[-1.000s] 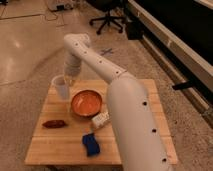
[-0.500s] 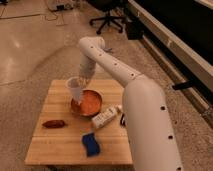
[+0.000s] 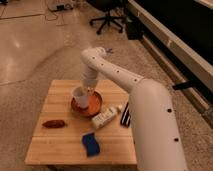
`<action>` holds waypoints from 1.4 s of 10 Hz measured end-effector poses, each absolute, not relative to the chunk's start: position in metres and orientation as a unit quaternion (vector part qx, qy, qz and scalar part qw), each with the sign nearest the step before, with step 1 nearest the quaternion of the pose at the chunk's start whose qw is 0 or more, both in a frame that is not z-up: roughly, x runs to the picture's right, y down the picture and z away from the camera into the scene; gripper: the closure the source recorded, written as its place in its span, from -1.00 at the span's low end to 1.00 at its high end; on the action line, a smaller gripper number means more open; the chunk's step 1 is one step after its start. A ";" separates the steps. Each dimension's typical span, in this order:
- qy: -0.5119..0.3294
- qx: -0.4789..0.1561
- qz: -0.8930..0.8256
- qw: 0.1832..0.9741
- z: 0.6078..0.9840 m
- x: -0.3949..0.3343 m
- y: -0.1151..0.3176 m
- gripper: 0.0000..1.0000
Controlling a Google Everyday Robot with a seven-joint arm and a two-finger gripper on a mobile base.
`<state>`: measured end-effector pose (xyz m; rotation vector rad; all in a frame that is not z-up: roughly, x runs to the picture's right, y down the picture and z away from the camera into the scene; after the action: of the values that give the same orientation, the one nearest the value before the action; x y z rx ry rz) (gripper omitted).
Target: Place the ceramic cup in the ceramic bowl
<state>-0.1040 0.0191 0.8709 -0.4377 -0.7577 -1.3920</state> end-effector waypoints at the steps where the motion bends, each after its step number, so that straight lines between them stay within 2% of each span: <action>1: -0.327 -0.195 -0.616 0.689 0.878 -0.100 0.018 0.26; 4: -0.301 -0.199 -0.604 0.710 0.892 -0.087 0.016 -0.38; 6: -0.291 -0.203 -0.594 0.722 0.892 -0.077 0.014 -0.60; 14: -0.319 -0.176 -0.575 0.733 0.835 -0.065 -0.010 -0.60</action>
<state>-0.0648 -0.0103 0.8346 -0.3877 -0.7012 -1.2650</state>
